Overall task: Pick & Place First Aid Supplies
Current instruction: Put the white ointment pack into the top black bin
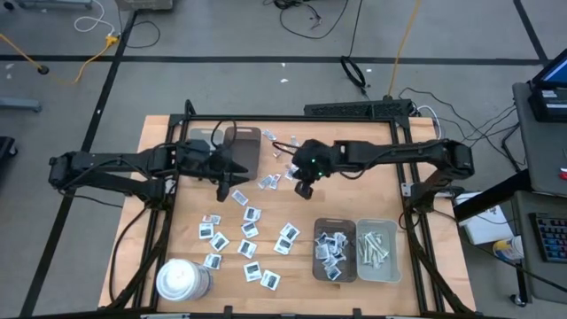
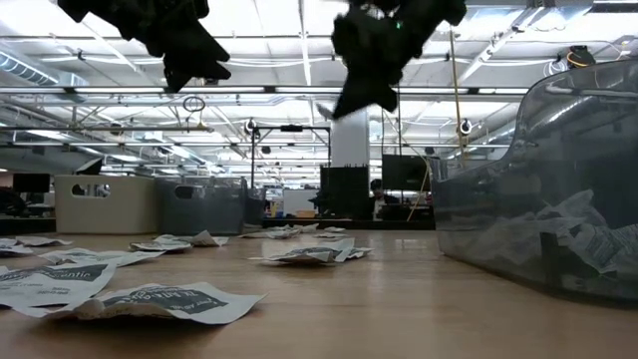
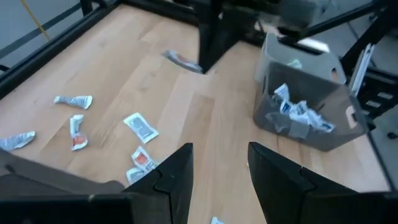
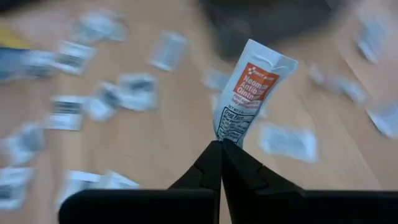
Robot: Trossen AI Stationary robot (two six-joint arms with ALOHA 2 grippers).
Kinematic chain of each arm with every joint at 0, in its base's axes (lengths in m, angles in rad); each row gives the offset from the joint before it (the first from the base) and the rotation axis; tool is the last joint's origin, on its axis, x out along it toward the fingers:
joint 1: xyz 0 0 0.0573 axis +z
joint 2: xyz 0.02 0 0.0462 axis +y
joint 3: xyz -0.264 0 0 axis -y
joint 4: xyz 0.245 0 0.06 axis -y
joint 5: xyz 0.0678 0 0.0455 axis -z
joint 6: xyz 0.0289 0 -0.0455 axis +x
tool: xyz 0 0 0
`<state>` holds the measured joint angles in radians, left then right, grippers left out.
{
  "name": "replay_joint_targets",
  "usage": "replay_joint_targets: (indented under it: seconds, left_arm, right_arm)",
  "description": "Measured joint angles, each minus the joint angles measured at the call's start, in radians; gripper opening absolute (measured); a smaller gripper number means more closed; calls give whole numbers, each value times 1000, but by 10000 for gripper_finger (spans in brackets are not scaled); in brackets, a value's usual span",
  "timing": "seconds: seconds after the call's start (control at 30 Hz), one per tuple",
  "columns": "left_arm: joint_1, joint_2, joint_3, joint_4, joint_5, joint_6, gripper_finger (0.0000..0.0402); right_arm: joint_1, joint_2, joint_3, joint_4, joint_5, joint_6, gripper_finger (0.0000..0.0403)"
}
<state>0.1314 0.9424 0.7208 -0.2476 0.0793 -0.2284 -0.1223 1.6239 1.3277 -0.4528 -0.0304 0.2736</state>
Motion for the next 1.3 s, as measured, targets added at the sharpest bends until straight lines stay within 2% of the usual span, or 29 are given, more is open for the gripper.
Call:
replay_joint_targets:
  seconds: [0.23,0.43,0.57,0.9,1.13,1.23,1.3]
  left_arm:
    - [0,0,0,101,1,-3,159]
    - [-15,18,0,219,-1,35,159]
    - [-21,64,2,264,0,17,159]
    - [-46,265,158,307,0,41,159]
    - [-40,300,184,305,3,4,158]
    - [-41,300,184,303,-22,-19,138]
    - [-40,300,184,304,-32,-20,105]
  right_arm:
    - [2,-47,0,76,-142,-126,0]
    - [3,-50,1,249,-237,-120,0]
    - [3,-51,1,298,-256,-127,0]
    - [0,-51,1,306,-263,-162,0]
    - [0,-51,1,304,-263,-171,0]
    - [0,-51,1,306,-263,-184,0]
    - [0,-51,1,306,-263,-185,0]
